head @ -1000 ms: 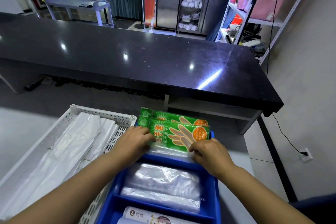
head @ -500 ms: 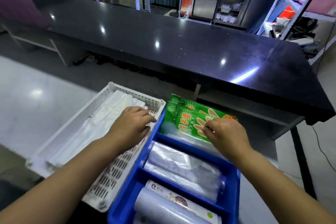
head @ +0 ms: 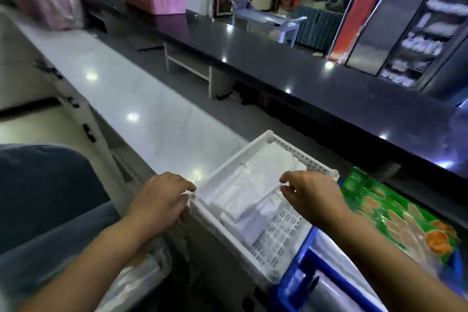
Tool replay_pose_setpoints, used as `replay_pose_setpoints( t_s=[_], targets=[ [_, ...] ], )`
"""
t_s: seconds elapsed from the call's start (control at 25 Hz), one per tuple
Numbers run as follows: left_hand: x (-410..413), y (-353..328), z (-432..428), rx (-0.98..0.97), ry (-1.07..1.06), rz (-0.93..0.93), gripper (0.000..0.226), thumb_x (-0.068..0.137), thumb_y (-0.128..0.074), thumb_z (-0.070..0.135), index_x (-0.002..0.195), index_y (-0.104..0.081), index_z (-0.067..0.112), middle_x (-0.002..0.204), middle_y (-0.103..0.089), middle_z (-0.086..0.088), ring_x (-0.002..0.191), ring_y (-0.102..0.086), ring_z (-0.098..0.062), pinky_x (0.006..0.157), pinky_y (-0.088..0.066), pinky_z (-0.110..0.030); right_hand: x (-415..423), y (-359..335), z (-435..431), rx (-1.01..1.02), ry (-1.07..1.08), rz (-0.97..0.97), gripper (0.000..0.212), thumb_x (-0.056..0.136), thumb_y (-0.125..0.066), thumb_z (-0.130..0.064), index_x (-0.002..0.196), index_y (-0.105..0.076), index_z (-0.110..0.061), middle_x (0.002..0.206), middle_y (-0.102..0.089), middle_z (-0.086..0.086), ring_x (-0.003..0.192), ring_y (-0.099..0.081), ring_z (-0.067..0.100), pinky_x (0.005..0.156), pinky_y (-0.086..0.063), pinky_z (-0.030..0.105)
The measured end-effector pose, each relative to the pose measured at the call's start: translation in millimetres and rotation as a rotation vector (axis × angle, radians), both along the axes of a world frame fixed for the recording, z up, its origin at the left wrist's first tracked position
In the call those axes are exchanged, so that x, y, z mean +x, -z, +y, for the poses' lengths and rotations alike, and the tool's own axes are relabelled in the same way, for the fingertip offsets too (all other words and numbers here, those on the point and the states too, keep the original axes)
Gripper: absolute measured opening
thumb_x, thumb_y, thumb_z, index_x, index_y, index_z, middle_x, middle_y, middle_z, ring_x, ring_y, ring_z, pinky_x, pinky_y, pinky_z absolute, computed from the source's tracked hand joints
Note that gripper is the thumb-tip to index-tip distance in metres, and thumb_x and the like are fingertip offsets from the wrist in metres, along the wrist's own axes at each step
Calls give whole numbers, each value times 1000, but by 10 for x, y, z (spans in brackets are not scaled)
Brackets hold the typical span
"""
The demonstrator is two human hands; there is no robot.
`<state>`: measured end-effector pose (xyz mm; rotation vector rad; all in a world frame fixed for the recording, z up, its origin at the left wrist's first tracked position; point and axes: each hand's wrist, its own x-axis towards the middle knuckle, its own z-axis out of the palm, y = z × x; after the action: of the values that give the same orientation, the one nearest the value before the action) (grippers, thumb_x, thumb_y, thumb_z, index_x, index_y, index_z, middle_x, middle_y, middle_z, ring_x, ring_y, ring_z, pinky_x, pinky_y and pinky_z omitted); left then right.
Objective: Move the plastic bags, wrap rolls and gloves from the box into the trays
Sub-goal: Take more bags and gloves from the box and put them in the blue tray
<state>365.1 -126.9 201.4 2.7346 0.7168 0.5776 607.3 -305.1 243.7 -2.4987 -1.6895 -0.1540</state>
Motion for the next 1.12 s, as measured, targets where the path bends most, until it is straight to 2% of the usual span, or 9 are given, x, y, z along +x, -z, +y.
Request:
replay_pose_setpoints(
  t_s=[0.12, 0.32, 0.4, 0.52, 0.68, 0.8, 0.88, 1.0, 1.12],
  targets=[
    [-897, 174, 465, -60, -77, 8, 17, 72, -71, 2, 86, -73, 11, 85, -73, -5, 82, -67, -28, 73, -54, -41, -639, 112, 691, -34, -69, 27, 21, 90, -48, -37, 105, -60, -30, 97, -71, -6, 89, -65, 22, 69, -49, 29],
    [-2354, 685, 1172, -218, -322, 110, 21, 68, -75, -1, 86, -74, 10, 85, -72, -10, 82, -65, -32, 74, -54, -42, -1829, 513, 1682, -120, -224, 95, 17, 88, -50, -38, 95, -64, -29, 89, -70, -6, 80, -65, 19, 61, -45, 28],
    [-2769, 889, 1333, -279, -381, 132, 20, 71, -72, -1, 89, -73, 8, 89, -72, -12, 87, -64, -34, 79, -51, -40, -2180, 725, 1944, -167, -285, 150, 16, 88, -52, -37, 94, -64, -29, 89, -69, -6, 79, -64, 18, 60, -45, 27],
    [-3271, 1186, 1448, -381, -463, 181, 20, 81, -64, 9, 100, -71, 12, 102, -70, -8, 100, -60, -29, 86, -45, -34, -2621, 1098, 2207, -319, -311, 212, 22, 90, -47, -38, 95, -63, -24, 92, -67, -2, 81, -63, 19, 68, -52, 36],
    [-3664, 1539, 1390, -508, -571, 201, 22, 86, -60, 16, 106, -69, 18, 109, -69, -3, 102, -59, -23, 83, -45, -30, -2901, 1691, 2406, -523, -316, 222, 25, 90, -47, -34, 96, -64, -17, 96, -69, 7, 87, -63, 27, 70, -50, 37],
    [-3861, 1865, 1324, -591, -643, 226, 22, 85, -61, 16, 105, -69, 20, 110, -69, -2, 102, -59, -22, 82, -44, -29, -3036, 2250, 2586, -685, -350, 282, 21, 90, -50, -29, 103, -64, -20, 104, -69, 10, 93, -63, 31, 71, -48, 35],
    [-3953, 2102, 1295, -628, -682, 295, 24, 86, -59, 18, 107, -68, 23, 112, -68, 1, 104, -58, -20, 85, -44, -29, -3131, 2680, 2734, -789, -364, 338, 23, 90, -50, -25, 108, -64, -23, 111, -68, 9, 99, -62, 30, 78, -49, 34],
    [-4008, 2393, 1290, -645, -760, 383, 24, 86, -59, 20, 109, -67, 25, 114, -69, 2, 102, -60, -18, 87, -46, -29, -3250, 3309, 2929, -946, -381, 371, 26, 89, -50, -21, 111, -64, -23, 118, -66, 7, 106, -61, 28, 84, -48, 31],
    [-3973, 2639, 1355, -606, -810, 435, 23, 84, -64, 20, 106, -69, 24, 111, -71, -1, 99, -64, -21, 87, -49, -32, -3317, 3860, 3111, -992, -411, 343, 29, 87, -51, -18, 114, -61, -23, 124, -61, 8, 109, -58, 29, 87, -47, 31]
  ],
)
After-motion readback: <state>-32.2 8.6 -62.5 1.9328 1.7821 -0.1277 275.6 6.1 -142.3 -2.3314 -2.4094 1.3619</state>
